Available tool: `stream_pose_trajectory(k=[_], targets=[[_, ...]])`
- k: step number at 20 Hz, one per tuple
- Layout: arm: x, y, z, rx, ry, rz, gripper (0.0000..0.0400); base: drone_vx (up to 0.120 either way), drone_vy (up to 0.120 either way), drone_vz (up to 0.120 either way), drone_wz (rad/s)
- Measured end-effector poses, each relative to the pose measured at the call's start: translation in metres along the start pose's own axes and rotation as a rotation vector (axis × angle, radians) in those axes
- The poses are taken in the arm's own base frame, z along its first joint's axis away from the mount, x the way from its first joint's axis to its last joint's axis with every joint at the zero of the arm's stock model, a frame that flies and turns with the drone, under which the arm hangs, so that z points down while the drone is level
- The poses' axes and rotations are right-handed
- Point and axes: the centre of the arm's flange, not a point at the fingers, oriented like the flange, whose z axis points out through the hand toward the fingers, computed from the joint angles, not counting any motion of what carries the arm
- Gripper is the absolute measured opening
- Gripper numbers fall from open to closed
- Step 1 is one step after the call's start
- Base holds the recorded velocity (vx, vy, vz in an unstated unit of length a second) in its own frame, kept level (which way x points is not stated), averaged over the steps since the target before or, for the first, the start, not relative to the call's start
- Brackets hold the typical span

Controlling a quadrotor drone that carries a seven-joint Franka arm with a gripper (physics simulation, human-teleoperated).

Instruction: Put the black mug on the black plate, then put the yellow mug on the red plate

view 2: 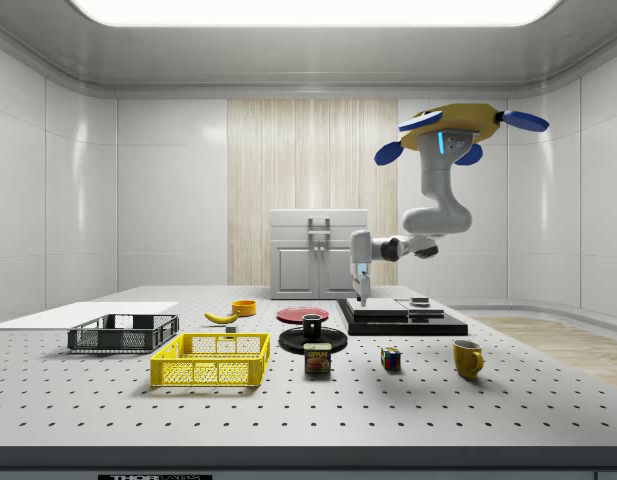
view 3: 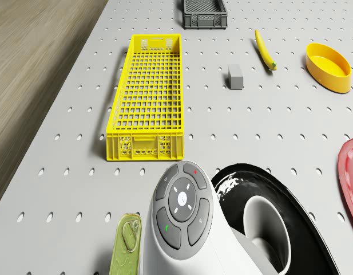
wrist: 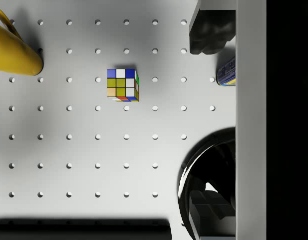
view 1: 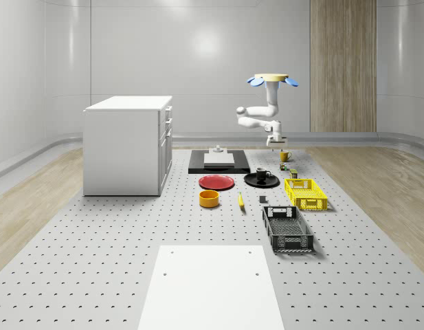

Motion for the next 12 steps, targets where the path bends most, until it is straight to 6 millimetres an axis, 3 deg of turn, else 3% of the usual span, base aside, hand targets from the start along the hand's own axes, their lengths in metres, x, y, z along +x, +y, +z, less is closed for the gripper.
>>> stream_pose_trajectory(k=[11,12], targets=[[0.0000,0.0000,0.0000,0.000,0.000,0.000,0.0400,-0.120,0.120,0.000,0.000],[0.0000,0.0000,0.0000,0.000,0.000,0.000,0.0400,-0.120,0.000,0.000,0.000]])
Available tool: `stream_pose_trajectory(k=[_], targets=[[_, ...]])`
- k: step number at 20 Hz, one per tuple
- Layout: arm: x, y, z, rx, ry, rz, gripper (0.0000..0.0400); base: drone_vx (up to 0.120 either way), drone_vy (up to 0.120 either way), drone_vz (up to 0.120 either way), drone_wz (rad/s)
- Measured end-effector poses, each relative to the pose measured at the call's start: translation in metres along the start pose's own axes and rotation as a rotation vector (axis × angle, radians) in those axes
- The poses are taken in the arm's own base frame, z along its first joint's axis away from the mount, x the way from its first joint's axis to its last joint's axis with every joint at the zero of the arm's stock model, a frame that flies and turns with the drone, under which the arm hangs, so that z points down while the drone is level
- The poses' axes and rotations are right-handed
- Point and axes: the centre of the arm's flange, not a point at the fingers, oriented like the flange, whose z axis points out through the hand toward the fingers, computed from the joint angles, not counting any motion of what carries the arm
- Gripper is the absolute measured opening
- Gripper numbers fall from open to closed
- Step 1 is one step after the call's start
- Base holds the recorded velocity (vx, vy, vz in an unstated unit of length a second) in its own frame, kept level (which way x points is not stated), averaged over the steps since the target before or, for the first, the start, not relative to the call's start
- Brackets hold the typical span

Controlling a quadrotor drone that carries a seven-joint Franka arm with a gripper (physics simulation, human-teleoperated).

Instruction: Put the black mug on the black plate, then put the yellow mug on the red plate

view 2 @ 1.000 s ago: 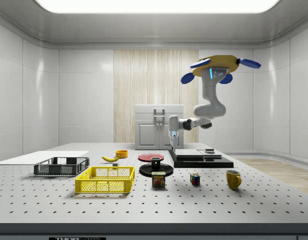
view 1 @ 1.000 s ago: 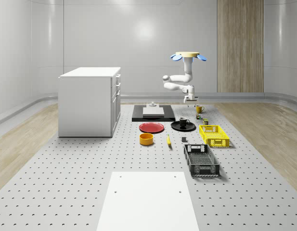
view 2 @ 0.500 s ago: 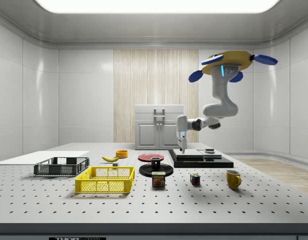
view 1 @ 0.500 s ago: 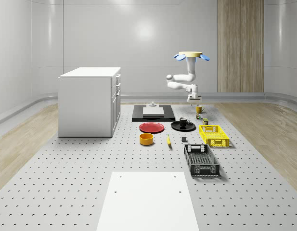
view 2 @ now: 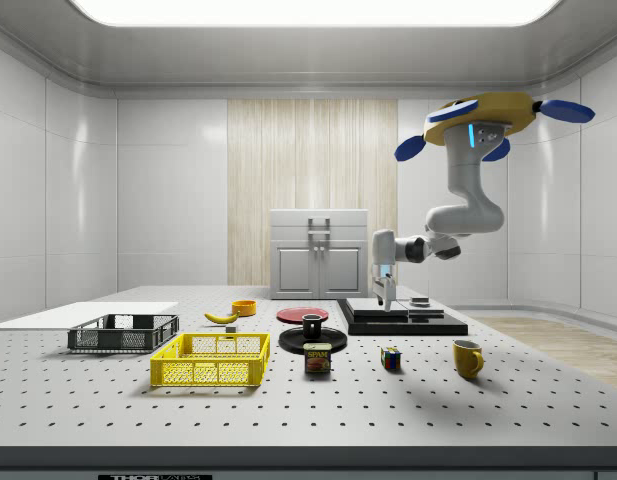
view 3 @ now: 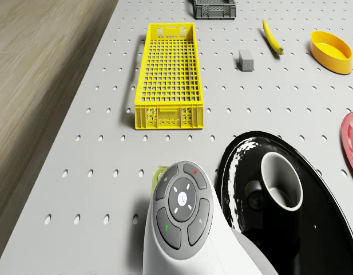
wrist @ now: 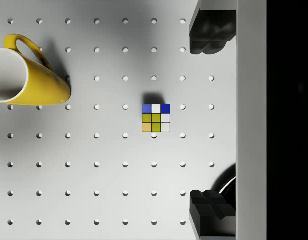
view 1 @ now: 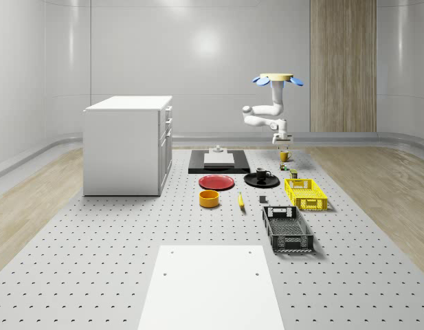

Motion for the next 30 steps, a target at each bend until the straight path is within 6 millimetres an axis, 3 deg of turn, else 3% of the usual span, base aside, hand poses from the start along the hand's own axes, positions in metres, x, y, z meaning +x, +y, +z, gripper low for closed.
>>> stream_pose_trajectory(k=[12,20,30], targets=[[0.0000,0.0000,0.0000,0.000,0.000,0.000,0.0400,-0.120,0.013,0.000,0.000],[0.0000,0.0000,0.0000,0.000,0.000,0.000,0.0400,-0.120,0.000,-0.115,0.000],[0.0000,0.0000,0.0000,0.000,0.000,0.000,0.0400,-0.120,0.028,0.000,0.000]])
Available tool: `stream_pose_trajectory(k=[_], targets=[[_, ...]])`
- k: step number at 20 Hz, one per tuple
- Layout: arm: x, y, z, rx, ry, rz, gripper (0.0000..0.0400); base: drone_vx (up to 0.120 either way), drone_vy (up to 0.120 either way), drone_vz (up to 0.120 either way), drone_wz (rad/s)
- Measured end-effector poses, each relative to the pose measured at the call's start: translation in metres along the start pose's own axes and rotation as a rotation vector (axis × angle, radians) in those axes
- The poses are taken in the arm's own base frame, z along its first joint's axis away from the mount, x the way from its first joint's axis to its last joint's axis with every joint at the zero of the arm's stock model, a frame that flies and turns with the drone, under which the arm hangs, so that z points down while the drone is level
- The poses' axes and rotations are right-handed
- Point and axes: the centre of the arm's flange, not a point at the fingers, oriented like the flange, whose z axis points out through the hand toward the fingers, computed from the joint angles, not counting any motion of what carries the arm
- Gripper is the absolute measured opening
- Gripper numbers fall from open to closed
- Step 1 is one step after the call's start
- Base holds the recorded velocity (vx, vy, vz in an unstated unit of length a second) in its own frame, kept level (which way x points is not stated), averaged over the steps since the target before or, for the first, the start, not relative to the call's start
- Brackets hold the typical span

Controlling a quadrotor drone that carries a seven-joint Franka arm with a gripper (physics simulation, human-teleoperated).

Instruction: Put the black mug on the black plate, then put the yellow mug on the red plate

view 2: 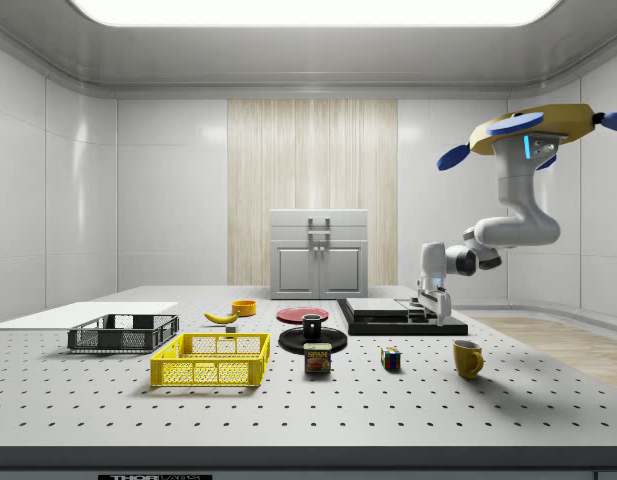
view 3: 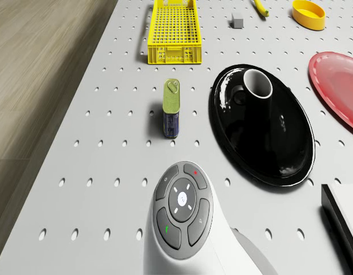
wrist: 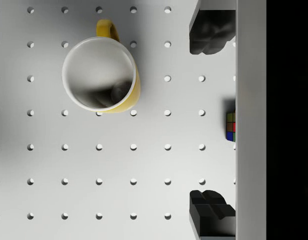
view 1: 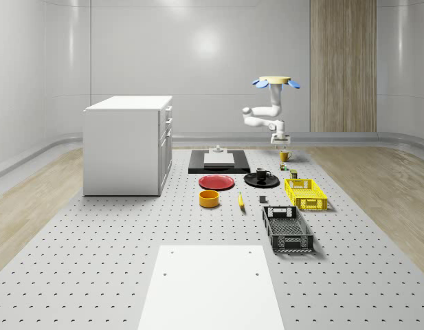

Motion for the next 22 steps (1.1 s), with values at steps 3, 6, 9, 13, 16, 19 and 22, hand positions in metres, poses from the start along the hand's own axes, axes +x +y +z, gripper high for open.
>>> stream_pose_trajectory(k=[3,6,9,13,16,19,22], targets=[[0.000,0.000,0.000,0.000,0.000,0.000,0.0400,-0.120,0.000,0.000,0.000],[0.000,0.000,0.000,0.000,0.000,0.000,0.0400,-0.120,0.000,0.000,0.000],[0.000,0.000,0.000,0.000,0.000,0.000,0.0400,-0.120,0.000,-0.107,0.000],[0.000,0.000,0.000,0.000,0.000,0.000,0.0400,-0.120,0.070,-0.050,0.000],[0.000,0.000,0.001,0.000,0.000,0.000,0.0400,0.000,0.013,0.000,0.000],[0.000,0.000,0.008,0.000,0.000,0.000,0.0400,0.000,0.000,0.000,0.000],[0.000,0.000,0.019,0.000,0.000,0.000,0.0400,0.000,0.000,0.000,0.000]])
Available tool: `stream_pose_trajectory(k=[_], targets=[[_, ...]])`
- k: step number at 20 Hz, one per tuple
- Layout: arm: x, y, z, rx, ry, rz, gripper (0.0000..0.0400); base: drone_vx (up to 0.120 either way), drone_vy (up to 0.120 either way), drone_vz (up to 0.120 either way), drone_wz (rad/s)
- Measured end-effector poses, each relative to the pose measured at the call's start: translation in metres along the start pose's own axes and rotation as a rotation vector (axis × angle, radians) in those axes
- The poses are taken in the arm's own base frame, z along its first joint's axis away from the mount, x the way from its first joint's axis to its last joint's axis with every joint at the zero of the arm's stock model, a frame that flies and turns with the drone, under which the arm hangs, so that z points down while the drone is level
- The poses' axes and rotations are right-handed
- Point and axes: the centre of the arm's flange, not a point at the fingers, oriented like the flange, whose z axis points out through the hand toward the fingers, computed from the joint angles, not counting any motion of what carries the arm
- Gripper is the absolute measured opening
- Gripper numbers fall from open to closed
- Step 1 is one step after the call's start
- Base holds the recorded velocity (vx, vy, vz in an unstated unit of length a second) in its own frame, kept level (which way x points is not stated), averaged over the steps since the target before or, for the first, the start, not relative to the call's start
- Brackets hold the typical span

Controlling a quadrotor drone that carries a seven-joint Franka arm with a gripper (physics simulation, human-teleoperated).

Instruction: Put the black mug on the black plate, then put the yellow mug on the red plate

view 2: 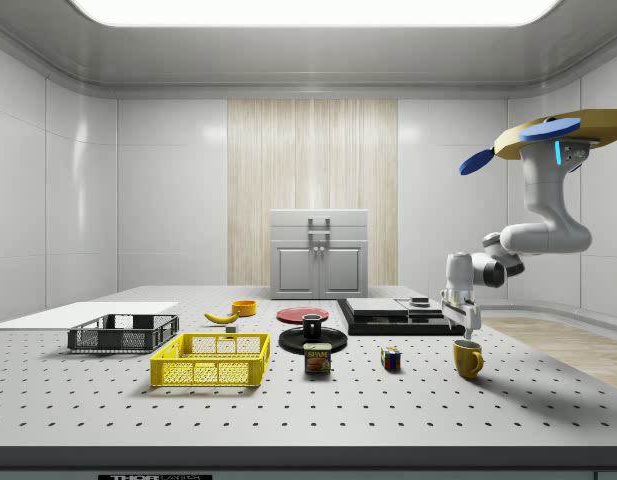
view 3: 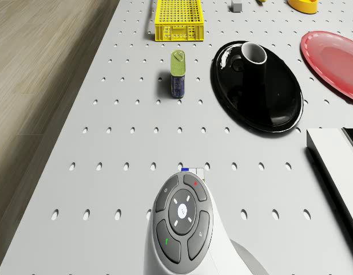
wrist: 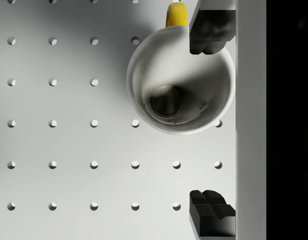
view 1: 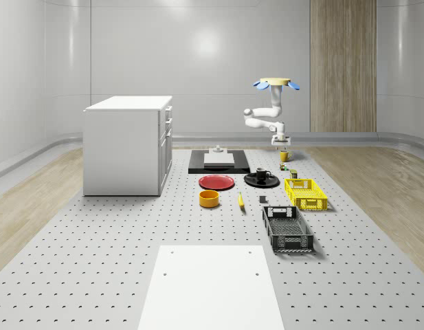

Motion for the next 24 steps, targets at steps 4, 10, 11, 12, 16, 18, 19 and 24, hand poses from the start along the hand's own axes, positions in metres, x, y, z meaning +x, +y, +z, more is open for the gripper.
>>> stream_pose_trajectory(k=[4,10,11,12,16,18,19,24], targets=[[0.000,0.000,0.015,0.000,0.000,0.000,0.0400,0.000,0.000,0.000,0.000],[0.002,0.002,0.026,0.000,0.000,0.000,0.0400,0.000,0.000,0.000,0.000],[0.003,0.003,0.027,0.000,0.000,0.000,0.0400,0.000,0.000,0.000,0.000],[0.003,0.003,0.028,0.000,0.000,0.000,0.0400,0.000,0.000,0.000,0.000],[0.004,0.005,0.030,0.000,0.000,0.000,0.0400,0.000,0.000,0.000,0.000],[0.003,0.007,0.030,0.000,0.000,0.000,0.0400,0.000,0.000,0.000,0.000],[0.003,0.008,0.030,0.000,0.000,0.000,0.0400,0.000,0.000,0.000,0.000],[0.001,0.008,0.031,0.000,0.000,0.000,0.0400,0.000,0.000,0.000,0.000]])
